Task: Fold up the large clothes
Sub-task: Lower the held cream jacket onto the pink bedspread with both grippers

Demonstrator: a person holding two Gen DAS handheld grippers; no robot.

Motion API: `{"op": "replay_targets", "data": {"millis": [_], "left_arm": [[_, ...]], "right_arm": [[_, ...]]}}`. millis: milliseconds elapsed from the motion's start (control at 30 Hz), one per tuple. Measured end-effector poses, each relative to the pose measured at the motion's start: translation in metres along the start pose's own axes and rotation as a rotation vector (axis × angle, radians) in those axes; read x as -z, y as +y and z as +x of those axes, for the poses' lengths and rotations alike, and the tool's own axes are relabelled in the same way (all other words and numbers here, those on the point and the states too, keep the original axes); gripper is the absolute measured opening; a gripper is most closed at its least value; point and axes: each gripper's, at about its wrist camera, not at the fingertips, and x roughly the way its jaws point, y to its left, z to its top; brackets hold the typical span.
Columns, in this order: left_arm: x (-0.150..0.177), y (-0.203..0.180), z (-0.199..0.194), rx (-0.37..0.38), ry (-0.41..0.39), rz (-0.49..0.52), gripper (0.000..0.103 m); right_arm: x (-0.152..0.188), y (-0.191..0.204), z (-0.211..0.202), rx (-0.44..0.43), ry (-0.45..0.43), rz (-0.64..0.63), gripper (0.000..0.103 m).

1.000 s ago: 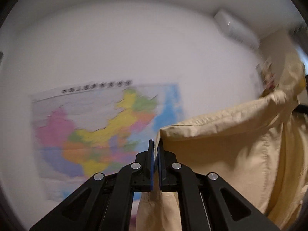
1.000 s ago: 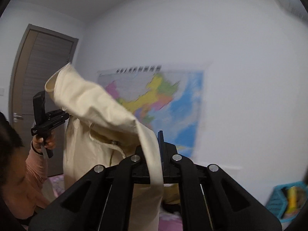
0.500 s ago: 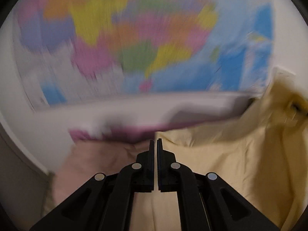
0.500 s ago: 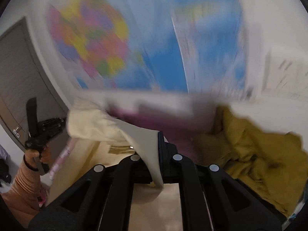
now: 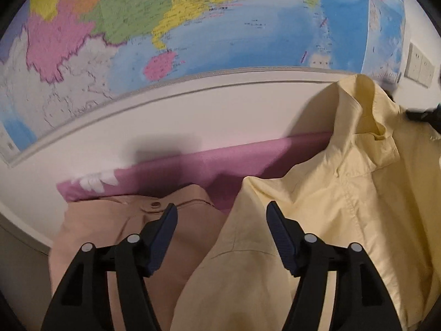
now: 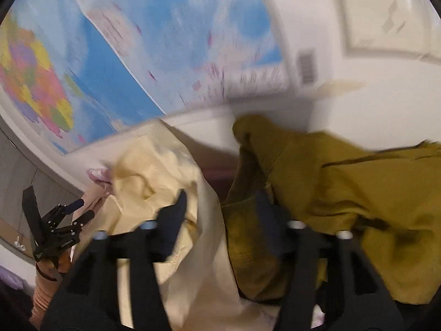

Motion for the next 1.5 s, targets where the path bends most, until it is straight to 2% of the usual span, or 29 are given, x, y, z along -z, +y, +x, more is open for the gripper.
{"op": "replay_targets", "data": {"millis": [33,67,133,200,267,400,467,500,533,567,600,667,733,800,833,933,1033,1100,1167,1200,1300,1367,1433,1500], "left_arm": [[0.001,0.0,-0.004,0.006,-0.014,0.014,0.067],[0.002,-0.002,-0.008,0.012,-0.019,0.023,0.073],[0.008,0.0,-0.023,0.038,-0.046,0.032,0.075],[0.015,-0.004,-0.041,0.076,-0.071,0.06,0.075],[0.022,-0.009,-0.056,0.076,-0.092,0.079,0.078],[0.04,-0.016,-0.077,0.068,-0.134,0.113,0.082],[0.046,-0.019,-0.079,0.059,-0.133,0.129,0.082],[0.048,-0.02,-0.08,0.064,-0.129,0.127,0.082],[0.051,-0.02,-0.079,0.073,-0.12,0.12,0.082],[0.053,-0.019,-0.079,0.08,-0.112,0.116,0.082],[0.055,-0.019,-0.078,0.076,-0.109,0.112,0.082],[0.059,-0.018,-0.079,0.062,-0.101,0.109,0.082],[0.066,-0.013,-0.079,0.05,-0.092,0.107,0.082],[0.071,-0.007,-0.079,0.039,-0.087,0.105,0.082],[0.073,-0.004,-0.079,0.031,-0.087,0.101,0.082],[0.078,0.008,-0.076,0.023,-0.078,0.073,0.082],[0.084,0.014,-0.068,0.01,-0.058,0.064,0.082],[0.087,0.017,-0.062,0.008,-0.039,0.06,0.082],[0.091,0.019,-0.057,0.018,-0.013,0.065,0.082],[0.093,0.02,-0.057,0.008,-0.01,0.068,0.082],[0.099,0.025,-0.058,0.027,0.008,0.064,0.082],[0.106,0.027,-0.064,0.049,0.014,0.06,0.082],[0.115,0.024,-0.076,0.083,0.011,0.07,0.083],[0.129,0.017,-0.09,0.12,0.023,0.093,0.09]], "right_arm": [[0.004,0.006,-0.018,0.045,-0.029,-0.031,0.076],[0.014,0.016,-0.043,0.067,-0.059,-0.095,0.077],[0.028,0.032,-0.072,0.024,-0.086,-0.184,0.08],[0.067,0.056,-0.11,-0.023,-0.093,-0.284,0.085],[0.115,0.077,-0.139,-0.06,-0.06,-0.368,0.089],[0.198,0.104,-0.135,-0.059,0.077,-0.434,0.09],[0.227,0.108,-0.115,-0.028,0.152,-0.448,0.088],[0.24,0.104,-0.1,0.014,0.188,-0.443,0.076],[0.244,0.101,-0.088,0.032,0.206,-0.431,0.051],[0.247,0.092,-0.081,0.036,0.229,-0.41,0.037],[0.246,0.086,-0.085,0.037,0.23,-0.399,0.012],[0.231,0.075,-0.108,0.036,0.167,-0.374,0.009],[0.206,0.066,-0.145,0.08,0.083,-0.369,0.008],[0.176,0.059,-0.18,0.153,0.007,-0.388,0.007],[0.158,0.052,-0.199,0.217,-0.028,-0.389,0.007],[0.115,0.021,-0.228,0.334,-0.076,-0.348,0.007],[0.091,-0.025,-0.215,0.424,-0.069,-0.286,0.008],[0.094,-0.066,-0.187,0.443,-0.029,-0.214,0.008],[0.105,-0.104,-0.147,0.476,0.03,-0.145,0.01],[0.111,-0.118,-0.13,0.483,0.059,-0.116,0.014],[0.127,-0.153,-0.101,0.478,0.102,-0.014,0.018],[0.136,-0.157,-0.102,0.494,0.075,0.017,0.028],[0.142,-0.146,-0.109,0.526,0.027,0.003,0.059],[0.148,-0.126,-0.127,0.532,-0.063,-0.04,0.062]]}}
